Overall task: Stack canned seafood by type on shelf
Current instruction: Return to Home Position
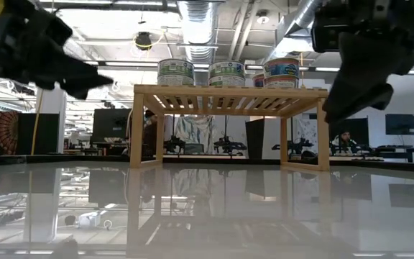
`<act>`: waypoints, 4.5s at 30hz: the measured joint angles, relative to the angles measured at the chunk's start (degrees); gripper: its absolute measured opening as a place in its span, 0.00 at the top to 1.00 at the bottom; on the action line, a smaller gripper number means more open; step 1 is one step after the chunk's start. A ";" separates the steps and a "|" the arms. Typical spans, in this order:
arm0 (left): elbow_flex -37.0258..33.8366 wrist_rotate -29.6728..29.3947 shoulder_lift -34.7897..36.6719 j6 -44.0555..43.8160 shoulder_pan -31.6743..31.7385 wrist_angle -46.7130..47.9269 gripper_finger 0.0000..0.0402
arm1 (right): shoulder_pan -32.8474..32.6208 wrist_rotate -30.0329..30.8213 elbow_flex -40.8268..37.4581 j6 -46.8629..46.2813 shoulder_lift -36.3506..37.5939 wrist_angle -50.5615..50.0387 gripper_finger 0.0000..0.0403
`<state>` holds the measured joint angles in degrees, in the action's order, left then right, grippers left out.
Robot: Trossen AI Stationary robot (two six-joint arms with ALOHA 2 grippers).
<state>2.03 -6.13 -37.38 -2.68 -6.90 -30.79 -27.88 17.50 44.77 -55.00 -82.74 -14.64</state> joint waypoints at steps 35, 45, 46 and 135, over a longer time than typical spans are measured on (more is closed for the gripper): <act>-1.61 11.94 36.76 2.58 12.43 27.84 0.50 | 7.66 -0.02 0.00 6.83 0.50 5.49 0.69; -1.61 11.84 36.77 -1.64 12.41 27.87 0.50 | 9.27 0.76 -5.96 22.09 9.97 2.49 0.69; -1.61 11.83 36.78 -1.65 12.41 27.87 0.50 | 9.99 0.76 -8.29 22.41 12.05 4.03 0.69; -1.63 10.20 36.37 -1.64 12.41 28.33 0.50 | 26.85 -17.40 -36.46 44.96 82.38 -10.22 0.69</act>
<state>0.40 4.08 -1.02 -4.32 5.52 -2.46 -1.04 0.09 8.32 -10.05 -0.36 -24.86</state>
